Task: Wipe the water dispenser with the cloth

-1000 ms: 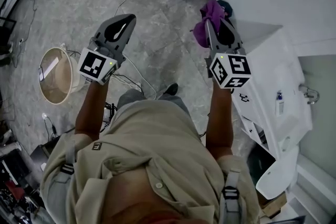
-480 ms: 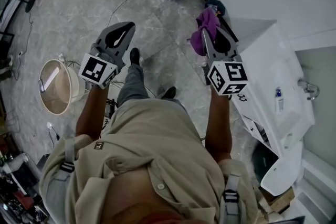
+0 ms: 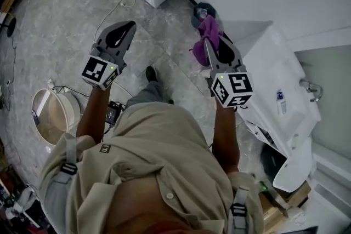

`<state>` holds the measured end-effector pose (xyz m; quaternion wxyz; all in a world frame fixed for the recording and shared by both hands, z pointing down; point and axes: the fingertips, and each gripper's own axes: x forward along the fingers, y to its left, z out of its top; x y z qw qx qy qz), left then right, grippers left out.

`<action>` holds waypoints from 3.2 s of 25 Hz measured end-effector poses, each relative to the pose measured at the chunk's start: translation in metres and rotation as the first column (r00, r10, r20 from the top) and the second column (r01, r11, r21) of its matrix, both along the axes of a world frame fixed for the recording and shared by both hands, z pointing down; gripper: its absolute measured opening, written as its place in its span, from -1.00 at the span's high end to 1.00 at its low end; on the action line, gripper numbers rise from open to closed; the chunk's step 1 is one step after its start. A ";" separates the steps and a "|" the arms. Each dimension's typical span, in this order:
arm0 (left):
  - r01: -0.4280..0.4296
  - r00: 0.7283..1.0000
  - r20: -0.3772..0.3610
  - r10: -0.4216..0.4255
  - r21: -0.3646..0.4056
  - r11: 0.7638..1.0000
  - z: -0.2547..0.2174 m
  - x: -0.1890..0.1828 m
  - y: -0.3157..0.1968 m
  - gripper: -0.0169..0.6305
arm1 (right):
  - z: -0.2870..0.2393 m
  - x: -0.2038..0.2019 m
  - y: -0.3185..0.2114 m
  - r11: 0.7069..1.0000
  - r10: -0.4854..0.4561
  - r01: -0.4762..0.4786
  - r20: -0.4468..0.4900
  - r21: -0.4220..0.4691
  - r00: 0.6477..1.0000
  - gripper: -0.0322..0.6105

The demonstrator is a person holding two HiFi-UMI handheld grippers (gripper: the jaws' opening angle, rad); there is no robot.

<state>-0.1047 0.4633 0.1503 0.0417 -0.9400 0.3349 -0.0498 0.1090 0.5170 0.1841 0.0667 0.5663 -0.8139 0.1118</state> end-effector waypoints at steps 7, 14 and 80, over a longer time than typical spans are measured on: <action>-0.084 0.996 -0.017 0.084 0.020 0.996 -0.011 0.010 -0.094 0.89 | -0.007 0.000 -0.086 0.999 0.054 -0.054 -0.007 -0.002 0.999 0.58; -0.082 0.995 -0.057 0.082 0.003 0.997 -0.009 -0.017 -0.190 0.89 | -0.006 -0.021 -0.178 0.997 0.082 -0.082 -0.029 -0.008 0.996 0.58; 0.356 0.935 0.127 -0.333 -0.314 0.880 0.248 -0.024 -0.636 0.89 | 0.347 -0.145 -0.735 0.917 -0.391 0.392 0.019 -0.072 0.920 0.56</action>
